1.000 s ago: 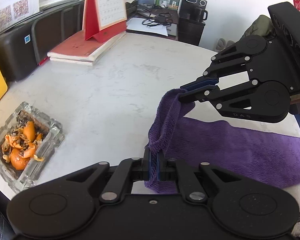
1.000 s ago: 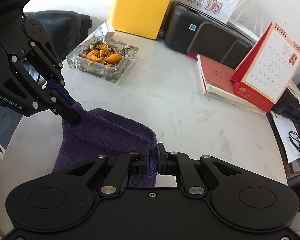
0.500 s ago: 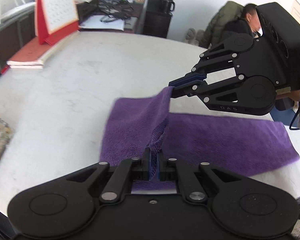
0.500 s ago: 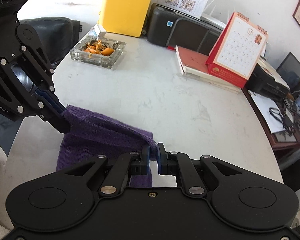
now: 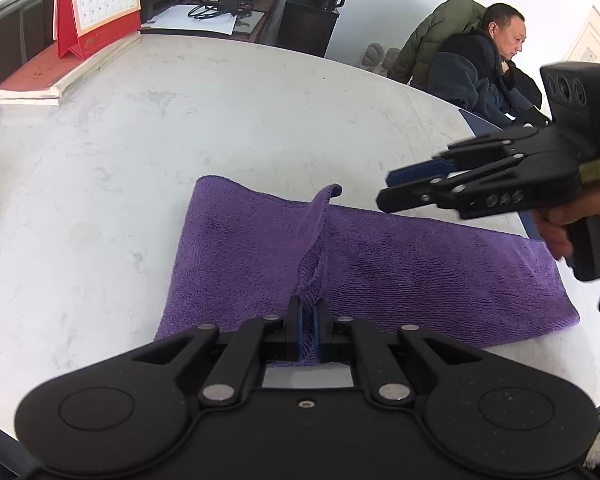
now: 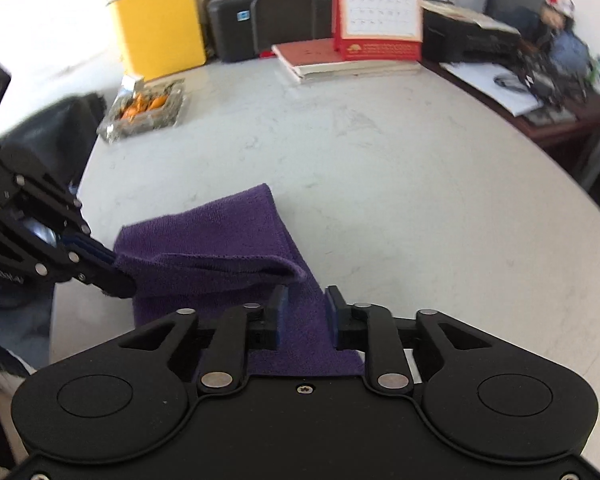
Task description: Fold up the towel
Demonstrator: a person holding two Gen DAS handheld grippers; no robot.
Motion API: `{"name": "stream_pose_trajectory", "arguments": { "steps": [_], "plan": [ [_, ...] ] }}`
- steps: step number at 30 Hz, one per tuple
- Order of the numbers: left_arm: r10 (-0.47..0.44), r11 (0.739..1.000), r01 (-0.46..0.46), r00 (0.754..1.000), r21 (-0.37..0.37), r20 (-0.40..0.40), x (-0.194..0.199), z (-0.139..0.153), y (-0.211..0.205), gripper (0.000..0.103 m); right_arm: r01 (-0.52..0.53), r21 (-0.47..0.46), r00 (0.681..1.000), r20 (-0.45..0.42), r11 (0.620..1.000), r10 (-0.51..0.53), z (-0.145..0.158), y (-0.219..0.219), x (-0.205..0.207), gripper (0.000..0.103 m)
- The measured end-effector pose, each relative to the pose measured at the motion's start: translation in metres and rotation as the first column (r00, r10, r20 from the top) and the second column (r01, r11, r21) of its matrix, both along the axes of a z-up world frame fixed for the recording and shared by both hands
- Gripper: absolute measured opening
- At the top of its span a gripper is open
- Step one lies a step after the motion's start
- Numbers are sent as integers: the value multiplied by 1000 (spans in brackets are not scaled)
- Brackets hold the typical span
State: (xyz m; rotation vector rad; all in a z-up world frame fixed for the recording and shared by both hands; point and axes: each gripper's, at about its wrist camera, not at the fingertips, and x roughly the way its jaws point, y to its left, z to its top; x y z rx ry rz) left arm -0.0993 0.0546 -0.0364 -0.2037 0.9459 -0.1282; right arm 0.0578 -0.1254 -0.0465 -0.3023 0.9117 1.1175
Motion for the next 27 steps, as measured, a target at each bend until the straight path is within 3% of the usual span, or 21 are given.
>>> {"name": "stream_pose_trajectory", "arguments": {
  "steps": [2, 4, 7, 12, 14, 15, 17, 20, 22, 27],
  "plan": [
    [-13, 1000, 13, 1000, 4, 0, 0, -2, -3, 5, 92, 43, 981, -174, 995, -83, -4, -11, 10, 46],
    [-28, 1000, 28, 1000, 9, 0, 1, -4, -7, 5, 196, 73, 921, -356, 978, -158, -13, -19, 20, 48],
    [-47, 999, 47, 999, 14, 9, 0, -5, -11, 5, 312, 63, 814, -532, 948, -232, -31, -19, 27, 51],
    [-87, 996, 85, 996, 40, 32, -5, -2, -15, 5, 392, 2, 674, -682, 920, -285, -60, -4, 27, 51],
    [-101, 994, 100, 994, 38, 34, -5, -3, -16, 5, 407, -16, 650, -697, 913, -302, -68, 4, 26, 51],
    [-108, 994, 107, 994, 39, 33, -5, -3, -17, 5, 409, -19, 652, -694, 912, -306, -70, 8, 25, 51],
    [-119, 992, 117, 992, 43, 32, -5, -4, -18, 5, 394, -16, 687, -659, 919, -306, -70, 16, 24, 44],
    [-125, 991, 123, 992, 52, 26, -3, -6, -18, 5, 321, -30, 798, -530, 947, -287, -63, 31, 19, 19],
    [-127, 991, 126, 992, 49, 17, -2, -9, -16, 5, 267, -34, 864, -435, 963, -255, -56, 39, 12, 9],
    [-138, 989, 138, 990, 55, -5, 0, -14, -19, 5, 163, -52, 950, -260, 985, -171, -45, 53, -8, 5]
  ]
}}
